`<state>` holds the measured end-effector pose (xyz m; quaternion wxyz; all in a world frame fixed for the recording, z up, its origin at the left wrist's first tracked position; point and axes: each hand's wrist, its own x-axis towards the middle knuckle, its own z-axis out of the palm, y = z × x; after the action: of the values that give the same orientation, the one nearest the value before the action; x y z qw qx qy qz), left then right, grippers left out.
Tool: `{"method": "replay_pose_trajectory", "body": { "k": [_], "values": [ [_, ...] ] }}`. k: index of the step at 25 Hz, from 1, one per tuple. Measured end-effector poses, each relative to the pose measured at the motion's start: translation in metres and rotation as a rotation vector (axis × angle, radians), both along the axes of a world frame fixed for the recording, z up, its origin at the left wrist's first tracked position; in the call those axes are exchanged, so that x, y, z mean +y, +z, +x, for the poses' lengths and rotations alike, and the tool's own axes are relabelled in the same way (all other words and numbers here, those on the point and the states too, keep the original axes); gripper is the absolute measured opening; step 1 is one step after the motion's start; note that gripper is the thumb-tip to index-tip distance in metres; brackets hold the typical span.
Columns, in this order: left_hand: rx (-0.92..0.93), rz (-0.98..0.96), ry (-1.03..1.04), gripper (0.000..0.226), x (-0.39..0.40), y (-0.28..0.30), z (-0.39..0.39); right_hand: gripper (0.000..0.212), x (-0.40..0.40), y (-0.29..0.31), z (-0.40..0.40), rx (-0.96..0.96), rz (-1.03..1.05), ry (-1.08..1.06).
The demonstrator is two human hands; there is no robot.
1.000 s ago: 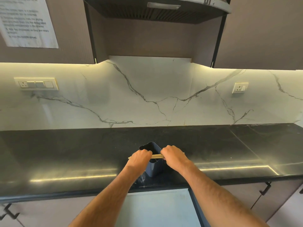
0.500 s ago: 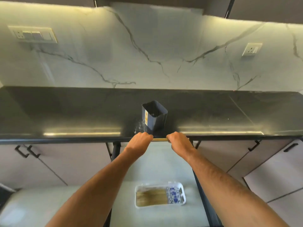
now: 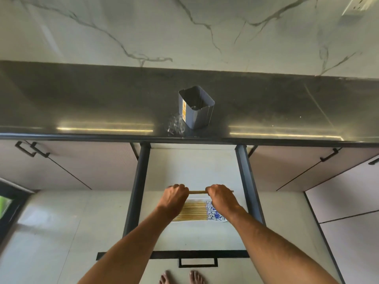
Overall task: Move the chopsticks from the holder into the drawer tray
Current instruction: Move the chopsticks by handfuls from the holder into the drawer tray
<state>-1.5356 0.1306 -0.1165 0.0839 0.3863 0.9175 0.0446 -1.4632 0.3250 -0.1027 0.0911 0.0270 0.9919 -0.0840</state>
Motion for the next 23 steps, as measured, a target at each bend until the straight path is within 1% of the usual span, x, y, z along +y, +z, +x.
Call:
{"method": "replay_pose_trajectory", "body": {
  "k": [3, 5, 10, 12, 14, 18, 20, 23],
  "values": [
    [-0.054, -0.035, 0.001, 0.028, -0.002, -0.029, 0.020, 0.021, -0.002, -0.027, 0.014, -0.050, -0.006, 0.020],
    [-0.078, -0.036, 0.016, 0.028, -0.004, -0.044, 0.029, 0.021, -0.004, -0.042, 0.020, -0.052, -0.016, 0.032],
    [-0.218, 0.060, 0.150, 0.024, -0.003, -0.064, 0.034, 0.028, -0.007, -0.071, 0.027, -0.093, -0.047, 0.020],
    [-0.298, 0.100, 0.236, 0.027, -0.003, -0.069, 0.033, 0.032, -0.008, -0.078, 0.027, -0.116, -0.060, 0.024],
    [-0.340, 0.105, 0.277, 0.029, -0.002, -0.074, 0.033, 0.033, -0.009, -0.083, 0.027, -0.127, -0.076, 0.023],
    [-0.343, 0.074, 0.271, 0.026, 0.000, -0.084, 0.031, 0.033, -0.009, -0.092, 0.025, -0.141, -0.101, 0.022],
    [-0.280, 0.010, 0.195, 0.023, -0.002, -0.090, 0.032, 0.034, -0.008, -0.095, 0.024, -0.145, -0.117, 0.017],
    [-0.219, -0.054, 0.120, 0.028, -0.003, -0.099, 0.033, 0.036, -0.008, -0.098, 0.021, -0.141, -0.134, 0.015]
  ]
}}
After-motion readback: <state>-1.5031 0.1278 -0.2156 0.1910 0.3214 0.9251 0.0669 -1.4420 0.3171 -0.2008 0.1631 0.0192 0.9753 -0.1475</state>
